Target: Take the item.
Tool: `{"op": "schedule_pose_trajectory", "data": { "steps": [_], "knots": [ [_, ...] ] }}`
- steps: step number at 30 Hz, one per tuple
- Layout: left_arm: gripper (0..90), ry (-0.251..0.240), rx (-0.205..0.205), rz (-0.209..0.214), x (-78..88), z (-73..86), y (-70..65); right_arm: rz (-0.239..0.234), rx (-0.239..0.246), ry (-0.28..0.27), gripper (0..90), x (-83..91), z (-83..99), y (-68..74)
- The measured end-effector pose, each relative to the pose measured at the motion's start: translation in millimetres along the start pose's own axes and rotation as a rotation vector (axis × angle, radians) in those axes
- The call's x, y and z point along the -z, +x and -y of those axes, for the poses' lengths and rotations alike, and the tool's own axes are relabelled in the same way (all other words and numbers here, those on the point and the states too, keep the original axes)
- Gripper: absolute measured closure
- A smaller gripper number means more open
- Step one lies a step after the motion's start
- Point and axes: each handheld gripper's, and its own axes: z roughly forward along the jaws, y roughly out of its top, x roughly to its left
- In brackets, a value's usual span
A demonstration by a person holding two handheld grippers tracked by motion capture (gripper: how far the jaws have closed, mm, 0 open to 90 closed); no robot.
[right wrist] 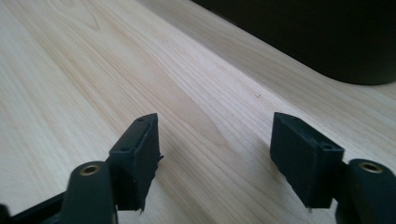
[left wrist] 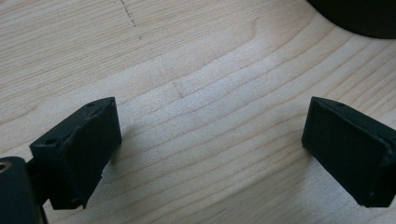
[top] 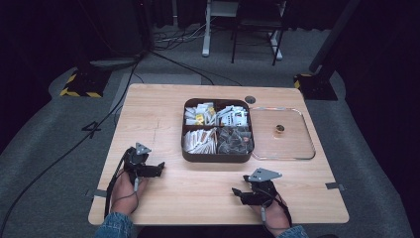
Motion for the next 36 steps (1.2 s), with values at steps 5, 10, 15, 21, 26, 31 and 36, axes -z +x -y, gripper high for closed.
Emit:
{"op": "schedule_pose_trajectory", "data": {
  "steps": [5, 10, 15, 21, 26, 31, 36],
  "knots": [
    [5.0, 0.0, 0.003, 0.004, 0.8, 1.1, -0.8, -0.025, -0.02, -0.017, 35.5, 11.8, -12.4, -5.2],
    [4.9, -0.002, -0.004, 0.01, 2.3, 3.0, -1.7, -0.043, -0.05, -0.046, 38.6, 29.6, -35.3, -16.6],
    [4.9, 0.002, -0.006, 0.01, 2.9, 3.3, -1.8, -0.019, -0.028, -0.037, 38.3, 35.8, -49.5, -23.8],
    [4.7, -0.002, -0.006, 0.012, 2.4, 3.1, -1.5, 0.034, -0.022, -0.032, 39.2, 39.0, -74.0, -40.3],
    [4.7, -0.003, -0.004, 0.012, 2.1, 2.9, -1.4, 0.047, -0.02, -0.017, 42.0, 36.9, -88.6, -49.5],
    [4.7, -0.002, -0.008, 0.007, 1.9, 2.4, -0.9, 0.06, -0.04, -0.002, 42.8, 28.6, -112.6, -60.7],
    [4.7, 0.0, -0.01, 0.008, 1.9, 2.1, -0.5, 0.09, 0.01, 0.021, 51.4, 20.8, -133.2, -66.6]
  ]
}}
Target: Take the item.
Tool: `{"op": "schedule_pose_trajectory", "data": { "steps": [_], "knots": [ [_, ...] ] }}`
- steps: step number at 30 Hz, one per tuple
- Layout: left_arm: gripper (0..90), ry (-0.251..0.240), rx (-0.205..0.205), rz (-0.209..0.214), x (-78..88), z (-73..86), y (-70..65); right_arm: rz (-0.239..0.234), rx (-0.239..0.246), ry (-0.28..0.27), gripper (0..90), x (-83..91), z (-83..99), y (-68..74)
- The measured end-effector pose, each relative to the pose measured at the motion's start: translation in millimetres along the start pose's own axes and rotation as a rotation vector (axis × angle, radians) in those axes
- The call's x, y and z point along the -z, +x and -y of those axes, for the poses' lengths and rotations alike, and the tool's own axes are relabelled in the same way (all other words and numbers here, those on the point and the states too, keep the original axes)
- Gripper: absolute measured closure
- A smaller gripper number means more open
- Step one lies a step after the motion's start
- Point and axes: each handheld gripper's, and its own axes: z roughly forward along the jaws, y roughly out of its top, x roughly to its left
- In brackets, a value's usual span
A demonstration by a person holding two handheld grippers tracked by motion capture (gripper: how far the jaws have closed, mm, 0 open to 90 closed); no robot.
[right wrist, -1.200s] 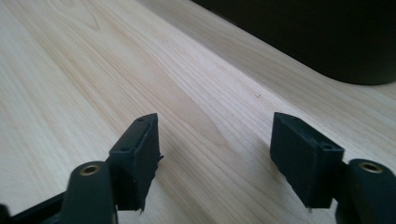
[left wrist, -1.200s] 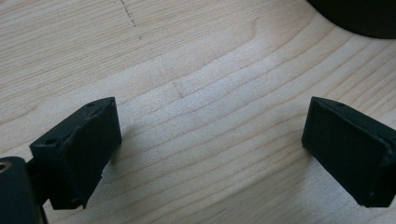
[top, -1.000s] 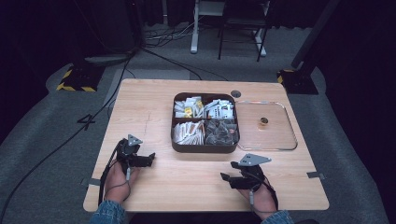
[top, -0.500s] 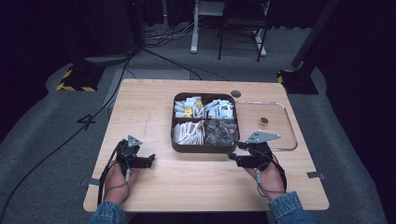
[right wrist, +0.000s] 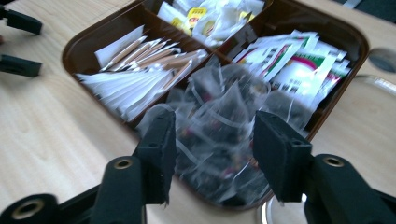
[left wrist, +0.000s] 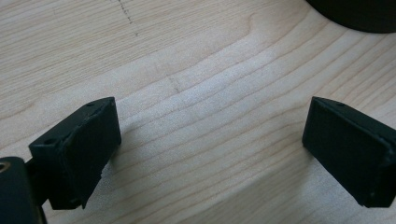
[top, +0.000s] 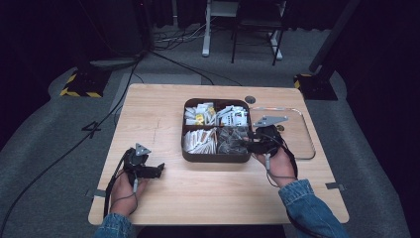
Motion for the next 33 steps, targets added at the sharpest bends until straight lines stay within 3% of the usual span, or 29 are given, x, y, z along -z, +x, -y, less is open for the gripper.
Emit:
{"op": "schedule_pose_trajectory", "data": {
  "steps": [9, 13, 18, 23, 29, 33],
  "knots": [
    [4.7, 0.001, 0.005, 0.003, -0.4, -0.3, 0.0, 0.028, -0.003, -0.002, 55.4, -17.0, -27.4, -15.3],
    [4.7, 0.001, 0.008, 0.001, -0.8, -0.7, 0.1, 0.006, -0.047, -0.003, 54.7, -33.8, -41.3, -32.2],
    [4.8, 0.0, 0.008, -0.003, -1.1, -1.2, 0.4, 0.018, -0.067, 0.004, 54.8, -45.1, -51.9, -43.0],
    [5.4, -0.003, 0.016, -0.008, -1.9, -2.0, 0.8, 0.04, -0.091, 0.042, 56.1, -66.6, -63.2, -56.9],
    [6.1, -0.004, 0.024, -0.018, -2.6, -3.1, 1.2, 0.038, -0.128, 0.063, 58.4, -84.8, -67.5, -64.1],
    [6.2, -0.004, 0.024, -0.018, -2.7, -3.2, 1.2, 0.068, -0.145, 0.113, 59.0, -98.5, -66.6, -67.7]
  ]
}}
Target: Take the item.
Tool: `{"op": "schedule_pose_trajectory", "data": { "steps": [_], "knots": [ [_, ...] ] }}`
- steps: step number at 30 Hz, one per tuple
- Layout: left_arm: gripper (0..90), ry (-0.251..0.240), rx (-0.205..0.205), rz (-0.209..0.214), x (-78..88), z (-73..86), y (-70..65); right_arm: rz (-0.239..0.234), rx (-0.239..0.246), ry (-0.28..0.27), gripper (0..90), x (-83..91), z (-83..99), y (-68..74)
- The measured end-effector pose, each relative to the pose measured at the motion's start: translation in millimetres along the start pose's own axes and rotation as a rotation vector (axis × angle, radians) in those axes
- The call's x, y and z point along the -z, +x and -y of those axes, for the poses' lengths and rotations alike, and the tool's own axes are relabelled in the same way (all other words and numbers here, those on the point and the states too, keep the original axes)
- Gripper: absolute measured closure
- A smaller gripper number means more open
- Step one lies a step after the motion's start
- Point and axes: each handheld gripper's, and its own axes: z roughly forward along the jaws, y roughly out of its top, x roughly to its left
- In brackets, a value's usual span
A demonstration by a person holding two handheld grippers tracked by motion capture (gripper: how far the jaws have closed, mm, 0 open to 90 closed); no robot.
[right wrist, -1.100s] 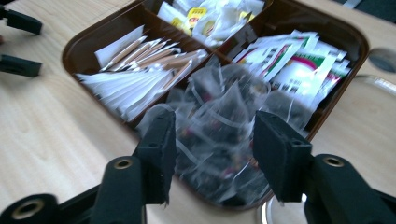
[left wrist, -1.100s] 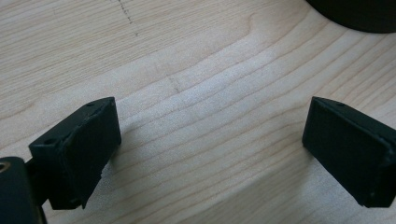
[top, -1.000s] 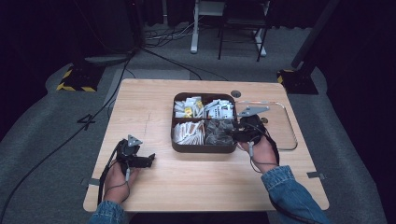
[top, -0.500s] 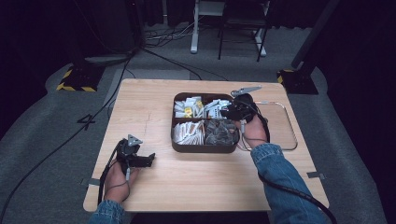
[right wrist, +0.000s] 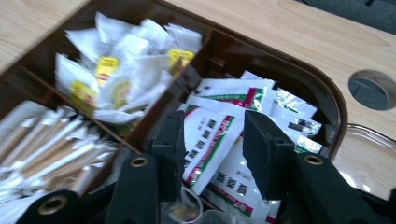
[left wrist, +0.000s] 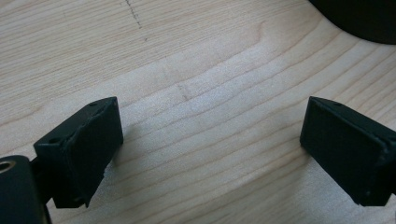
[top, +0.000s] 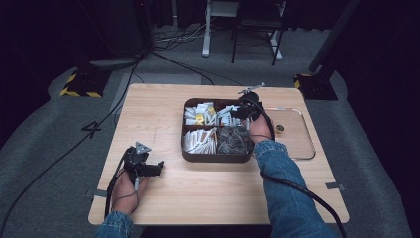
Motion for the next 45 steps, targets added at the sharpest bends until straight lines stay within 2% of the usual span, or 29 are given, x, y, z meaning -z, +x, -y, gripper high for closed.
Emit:
{"op": "schedule_pose_trajectory", "data": {
  "steps": [7, 10, 15, 20, 22, 25, 26, 33, 36, 40, 45],
  "knots": [
    [6.2, -0.001, 0.0, -0.001, 0.0, 0.0, -0.1, -0.006, -0.048, 0.034, 60.6, -10.6, 3.8, -6.6],
    [6.2, 0.0, 0.0, -0.001, 0.0, 0.0, 0.0, -0.015, -0.051, 0.05, 64.8, -16.3, 4.9, -4.8],
    [6.2, 0.0, 0.0, -0.001, 0.0, 0.0, -0.1, -0.001, -0.058, 0.076, 68.6, -24.0, 5.9, -2.1],
    [6.2, 0.0, 0.0, -0.001, 0.0, 0.0, -0.1, -0.017, -0.089, 0.057, 72.2, -21.7, 4.6, -2.4],
    [6.2, 0.0, -0.001, -0.001, 0.0, 0.0, 0.0, -0.037, -0.08, 0.042, 72.1, -19.5, -0.3, 2.1],
    [6.2, 0.0, 0.0, -0.001, 0.0, 0.0, -0.1, -0.04, -0.077, 0.036, 72.2, -19.2, -2.9, 4.3],
    [6.2, -0.001, 0.0, -0.001, 0.0, 0.1, -0.1, -0.056, -0.078, 0.019, 72.2, -18.6, -5.8, 6.3],
    [6.2, 0.0, -0.001, -0.001, 0.0, 0.1, -0.1, -0.083, -0.09, -0.003, 70.9, -18.8, -10.2, 11.2],
    [6.2, 0.0, -0.001, -0.001, 0.0, 0.1, 0.0, -0.109, -0.107, 0.025, 68.0, -25.2, -10.4, 14.2],
    [6.2, -0.001, 0.0, -0.001, 0.0, 0.1, -0.1, -0.092, -0.081, 0.056, 68.4, -35.8, -9.5, 21.4],
    [6.2, 0.0, -0.001, -0.001, 0.0, 0.1, 0.0, -0.081, -0.075, 0.089, 69.0, -46.8, -9.5, 27.3]
  ]
}}
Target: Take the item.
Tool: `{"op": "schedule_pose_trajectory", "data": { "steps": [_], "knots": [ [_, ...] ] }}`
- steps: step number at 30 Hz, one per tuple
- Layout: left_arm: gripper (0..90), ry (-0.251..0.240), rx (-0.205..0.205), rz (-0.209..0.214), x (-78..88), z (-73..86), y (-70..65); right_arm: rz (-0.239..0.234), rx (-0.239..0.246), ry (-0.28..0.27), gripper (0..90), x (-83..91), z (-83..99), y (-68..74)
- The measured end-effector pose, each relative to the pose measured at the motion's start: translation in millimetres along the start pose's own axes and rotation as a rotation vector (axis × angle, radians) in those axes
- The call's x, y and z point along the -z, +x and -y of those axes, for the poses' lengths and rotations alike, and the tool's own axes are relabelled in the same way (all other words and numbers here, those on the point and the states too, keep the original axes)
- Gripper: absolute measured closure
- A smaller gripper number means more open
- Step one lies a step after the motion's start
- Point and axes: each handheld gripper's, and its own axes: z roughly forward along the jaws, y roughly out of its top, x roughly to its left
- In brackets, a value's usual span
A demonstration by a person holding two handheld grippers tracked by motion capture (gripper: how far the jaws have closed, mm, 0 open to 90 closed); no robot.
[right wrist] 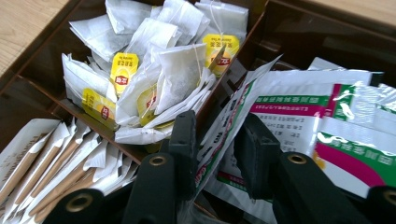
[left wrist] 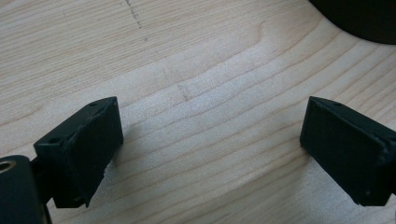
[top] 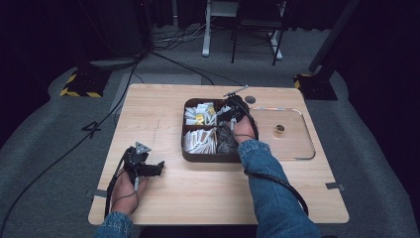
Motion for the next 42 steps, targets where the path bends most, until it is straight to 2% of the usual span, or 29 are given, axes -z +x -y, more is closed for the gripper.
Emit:
{"op": "schedule_pose_trajectory", "data": {
  "steps": [3, 7, 9, 15, 18, 23, 30, 35, 42],
  "knots": [
    [6.2, 0.0, 0.0, 0.0, 0.0, 0.0, 0.0, 0.013, 0.0, 0.018, 71.2, -4.1, 0.2, 1.5],
    [6.2, 0.0, 0.0, 0.0, 0.0, 0.0, 0.0, 0.012, -0.038, 0.039, 77.3, -6.3, 1.0, -0.3],
    [6.2, 0.0, 0.0, 0.0, 0.0, 0.0, 0.0, 0.013, -0.057, 0.037, 83.4, -5.3, 1.4, -1.5],
    [6.2, 0.0, 0.0, 0.0, 0.0, 0.0, 0.0, 0.011, -0.103, 0.01, 86.4, -1.6, 2.1, -4.5],
    [6.2, 0.0, 0.0, 0.0, 0.0, 0.0, 0.0, 0.029, -0.093, -0.004, 86.7, 6.8, 0.5, -6.3],
    [6.2, 0.0, 0.0, 0.0, 0.0, 0.0, 0.0, 0.025, -0.1, -0.038, 86.8, 17.1, -0.1, -9.7],
    [6.2, 0.0, 0.0, 0.0, 0.0, 0.0, 0.0, 0.014, -0.081, -0.083, 86.8, 36.7, -3.1, -12.1],
    [6.2, 0.0, 0.0, 0.0, 0.0, 0.0, 0.0, -0.01, -0.073, -0.112, 86.8, 50.5, -4.5, -11.1],
    [6.2, 0.0, 0.0, 0.0, 0.0, 0.0, 0.0, -0.074, -0.046, -0.178, 86.7, 77.0, -1.9, -9.2]
  ]
}}
